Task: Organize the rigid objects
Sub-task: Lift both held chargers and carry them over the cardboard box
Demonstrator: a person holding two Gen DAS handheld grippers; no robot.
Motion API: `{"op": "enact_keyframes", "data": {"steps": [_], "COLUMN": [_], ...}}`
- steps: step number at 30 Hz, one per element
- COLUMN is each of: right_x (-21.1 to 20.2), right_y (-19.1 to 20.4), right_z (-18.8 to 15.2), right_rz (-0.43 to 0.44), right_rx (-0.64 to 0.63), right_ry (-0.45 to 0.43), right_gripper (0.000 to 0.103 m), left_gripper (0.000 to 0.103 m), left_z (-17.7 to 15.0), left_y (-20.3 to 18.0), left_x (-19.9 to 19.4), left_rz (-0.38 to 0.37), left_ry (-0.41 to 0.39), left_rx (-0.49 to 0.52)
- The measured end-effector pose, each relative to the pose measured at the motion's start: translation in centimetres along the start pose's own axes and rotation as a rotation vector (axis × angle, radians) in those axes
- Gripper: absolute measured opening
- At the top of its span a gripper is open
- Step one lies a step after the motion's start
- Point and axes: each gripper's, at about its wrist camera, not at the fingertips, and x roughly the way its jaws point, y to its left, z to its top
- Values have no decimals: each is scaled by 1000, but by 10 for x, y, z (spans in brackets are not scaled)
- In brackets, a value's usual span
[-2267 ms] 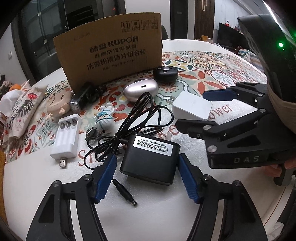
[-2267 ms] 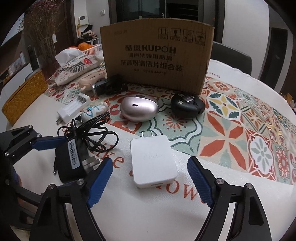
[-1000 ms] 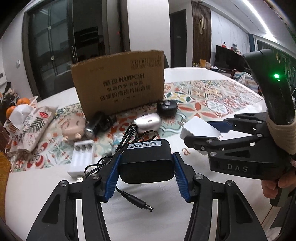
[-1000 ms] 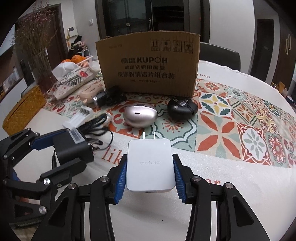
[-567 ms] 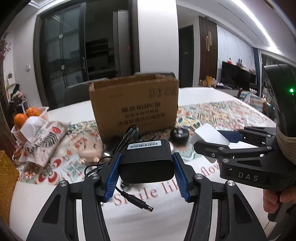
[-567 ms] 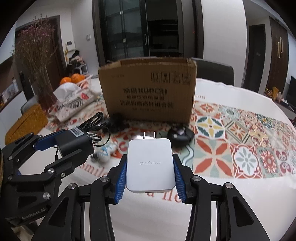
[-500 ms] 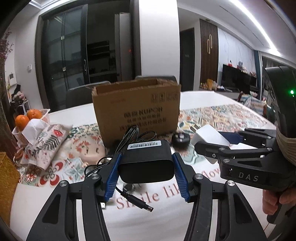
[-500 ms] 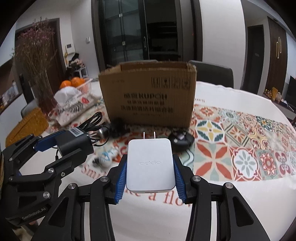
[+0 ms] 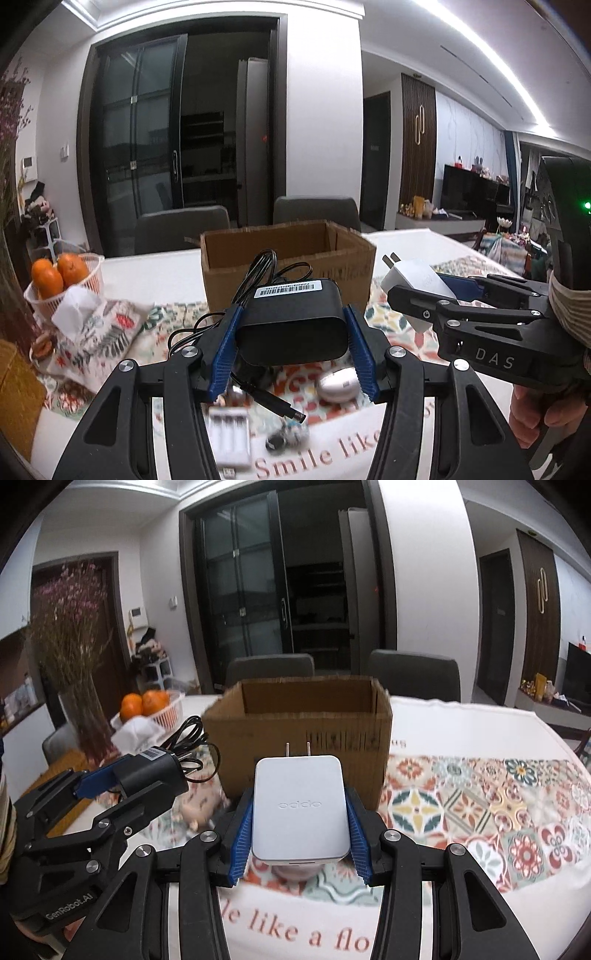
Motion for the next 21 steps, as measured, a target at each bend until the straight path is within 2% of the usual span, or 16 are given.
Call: {"op": "enact_keyframes", "data": {"steps": [9, 21], "right_x": [6, 36], "right_y": [-5, -20], "right_z": [43, 104], "right_rz": [-4, 3], "right_rx": [17, 31], "right_ry": [-76, -79], "right_gripper": [46, 46], "left_gripper": [54, 54], "left_z": [42, 90], "left_y": [6, 22], "left_x": [14, 57], "left_rz": [-5, -33], "left_ry": [-56, -25], "left_rx": [18, 2]}}
